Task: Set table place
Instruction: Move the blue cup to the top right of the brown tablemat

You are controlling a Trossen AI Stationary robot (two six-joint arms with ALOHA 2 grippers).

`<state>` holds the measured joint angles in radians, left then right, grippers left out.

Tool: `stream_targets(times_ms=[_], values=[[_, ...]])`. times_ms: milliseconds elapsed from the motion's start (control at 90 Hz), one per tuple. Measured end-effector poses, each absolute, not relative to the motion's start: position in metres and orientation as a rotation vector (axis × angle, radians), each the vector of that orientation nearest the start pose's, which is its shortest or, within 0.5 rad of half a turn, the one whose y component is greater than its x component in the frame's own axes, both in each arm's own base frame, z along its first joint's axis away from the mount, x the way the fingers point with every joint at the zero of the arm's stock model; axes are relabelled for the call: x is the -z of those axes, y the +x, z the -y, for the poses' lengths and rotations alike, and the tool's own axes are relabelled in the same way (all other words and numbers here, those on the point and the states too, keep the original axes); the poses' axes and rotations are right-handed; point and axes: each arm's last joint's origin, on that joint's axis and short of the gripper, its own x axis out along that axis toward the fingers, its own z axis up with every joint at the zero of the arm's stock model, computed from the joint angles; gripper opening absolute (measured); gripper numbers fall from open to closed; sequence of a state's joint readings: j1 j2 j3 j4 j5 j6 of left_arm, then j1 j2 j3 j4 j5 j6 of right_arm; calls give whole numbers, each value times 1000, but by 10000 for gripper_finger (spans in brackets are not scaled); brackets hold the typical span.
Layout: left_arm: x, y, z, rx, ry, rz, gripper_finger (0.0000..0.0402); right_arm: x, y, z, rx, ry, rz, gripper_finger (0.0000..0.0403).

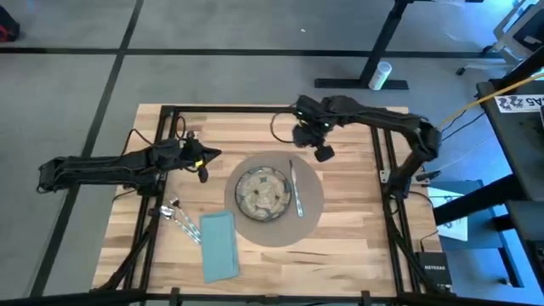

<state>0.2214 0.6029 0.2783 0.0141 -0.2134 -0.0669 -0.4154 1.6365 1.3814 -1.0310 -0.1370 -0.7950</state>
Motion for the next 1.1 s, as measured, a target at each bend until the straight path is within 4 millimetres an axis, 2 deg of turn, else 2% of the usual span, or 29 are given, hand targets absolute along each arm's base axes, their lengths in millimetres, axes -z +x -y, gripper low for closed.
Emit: stream_targets(times_ms=[156,333,556,1100], values=[[-202,140,-38,-442,-66,-299,0,-248,268,113,-213,-265,-1238,0],[-205,141,-38,-441,-66,-271,0,-234,259,109,-202,-197,-1280,0],[-205,141,-38,-439,-51,-281,0,-228,260,108,-210,-167,-1244,0],[-203,141,-38,-440,-56,-299,0,-228,262,110,-193,-197,-1230,0]])
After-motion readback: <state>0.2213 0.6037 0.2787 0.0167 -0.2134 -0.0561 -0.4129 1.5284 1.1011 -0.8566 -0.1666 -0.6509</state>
